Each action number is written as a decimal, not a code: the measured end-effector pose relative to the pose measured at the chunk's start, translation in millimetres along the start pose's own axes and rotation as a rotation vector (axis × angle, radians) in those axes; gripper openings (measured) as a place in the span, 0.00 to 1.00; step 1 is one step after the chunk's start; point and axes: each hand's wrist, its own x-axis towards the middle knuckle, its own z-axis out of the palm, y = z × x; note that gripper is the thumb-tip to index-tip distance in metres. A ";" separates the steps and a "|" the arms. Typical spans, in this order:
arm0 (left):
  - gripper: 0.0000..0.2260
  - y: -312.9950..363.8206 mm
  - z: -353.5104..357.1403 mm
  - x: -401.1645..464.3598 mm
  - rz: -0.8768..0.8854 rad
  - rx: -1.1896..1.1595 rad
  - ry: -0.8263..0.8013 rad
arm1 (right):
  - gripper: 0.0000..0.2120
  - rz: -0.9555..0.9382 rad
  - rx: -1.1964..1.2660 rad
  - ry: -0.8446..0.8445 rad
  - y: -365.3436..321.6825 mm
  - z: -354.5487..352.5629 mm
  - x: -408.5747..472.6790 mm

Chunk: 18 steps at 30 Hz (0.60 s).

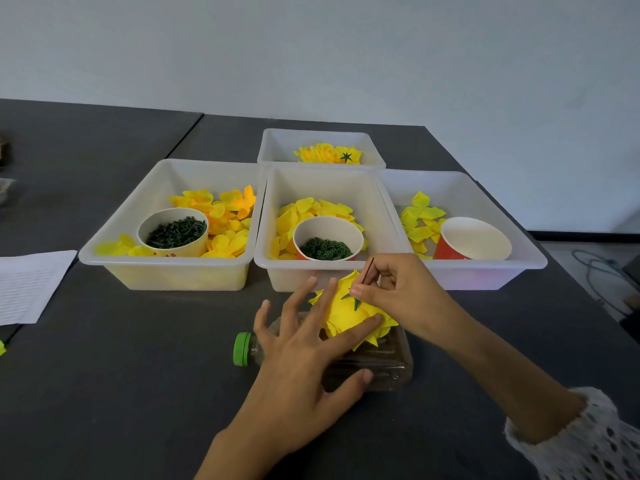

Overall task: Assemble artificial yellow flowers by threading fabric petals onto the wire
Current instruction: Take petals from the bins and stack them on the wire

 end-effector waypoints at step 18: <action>0.22 9.6 13.5 2.3 -0.019 0.090 0.032 | 0.09 0.133 -0.081 0.135 1.1 21.9 -15.0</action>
